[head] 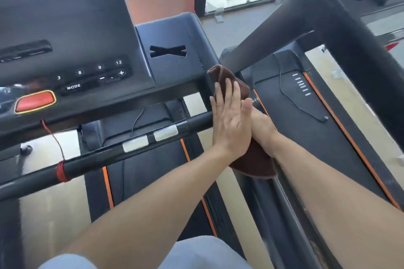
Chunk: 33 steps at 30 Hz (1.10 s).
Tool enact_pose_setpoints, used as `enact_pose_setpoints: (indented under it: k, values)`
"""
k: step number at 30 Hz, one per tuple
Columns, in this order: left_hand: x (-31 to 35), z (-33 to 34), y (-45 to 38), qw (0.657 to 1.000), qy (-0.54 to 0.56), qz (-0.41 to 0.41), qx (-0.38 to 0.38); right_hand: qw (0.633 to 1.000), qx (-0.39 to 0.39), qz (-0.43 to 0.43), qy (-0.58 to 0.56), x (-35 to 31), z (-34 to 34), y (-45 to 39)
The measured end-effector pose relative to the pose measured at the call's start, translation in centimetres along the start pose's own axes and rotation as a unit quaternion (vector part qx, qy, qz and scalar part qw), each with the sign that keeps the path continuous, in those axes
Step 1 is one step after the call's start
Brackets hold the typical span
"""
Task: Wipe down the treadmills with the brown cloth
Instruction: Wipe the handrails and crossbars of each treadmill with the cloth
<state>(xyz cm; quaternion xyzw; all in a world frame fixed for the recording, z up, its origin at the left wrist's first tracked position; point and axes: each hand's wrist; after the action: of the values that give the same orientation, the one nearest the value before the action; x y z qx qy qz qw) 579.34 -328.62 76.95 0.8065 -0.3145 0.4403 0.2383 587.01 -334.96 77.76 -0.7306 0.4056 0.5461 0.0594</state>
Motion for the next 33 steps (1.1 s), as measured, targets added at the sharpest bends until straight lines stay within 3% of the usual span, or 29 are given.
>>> enact_pose_setpoints:
  k: [6, 12, 16, 20, 26, 33]
  values:
    - [0.3, -1.2, -5.7, 0.980, -0.196, 0.017, 0.040, 0.991, -0.022, 0.047, -0.124, -0.8, 0.1, -4.9]
    - [-0.1, -1.0, -3.8, 0.971, -0.230, 0.060, 0.039, 0.992, 0.011, 0.067, -0.107, -0.3, 0.0, -1.9]
    - [-0.5, 1.2, 2.3, 0.989, -0.132, 0.042, 0.048, 0.992, -0.010, 0.074, -0.107, 1.4, -1.0, 3.4]
    - [-1.0, 4.5, 9.3, 0.997, 0.040, -0.023, 0.058, 0.993, -0.040, 0.044, -0.105, 4.3, -2.0, 9.6]
    - [-0.4, 8.7, 20.7, 0.973, 0.195, -0.114, 0.053, 0.995, -0.061, -0.067, -0.042, 7.9, -3.2, 19.7]
    - [0.7, 12.9, 33.1, 0.931, 0.296, -0.208, 0.041, 0.993, -0.077, -0.091, 0.018, 14.1, -4.8, 30.4]
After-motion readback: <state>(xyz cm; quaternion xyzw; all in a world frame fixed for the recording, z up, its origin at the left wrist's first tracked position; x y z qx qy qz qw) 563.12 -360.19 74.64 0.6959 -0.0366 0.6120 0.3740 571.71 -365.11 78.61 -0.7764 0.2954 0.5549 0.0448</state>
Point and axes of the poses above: each hand's wrist, its own y-axis away from the middle knuckle, its own z-axis out of the palm, x = y × z, and after that the axes turned 8 degrees about -z, right-handed
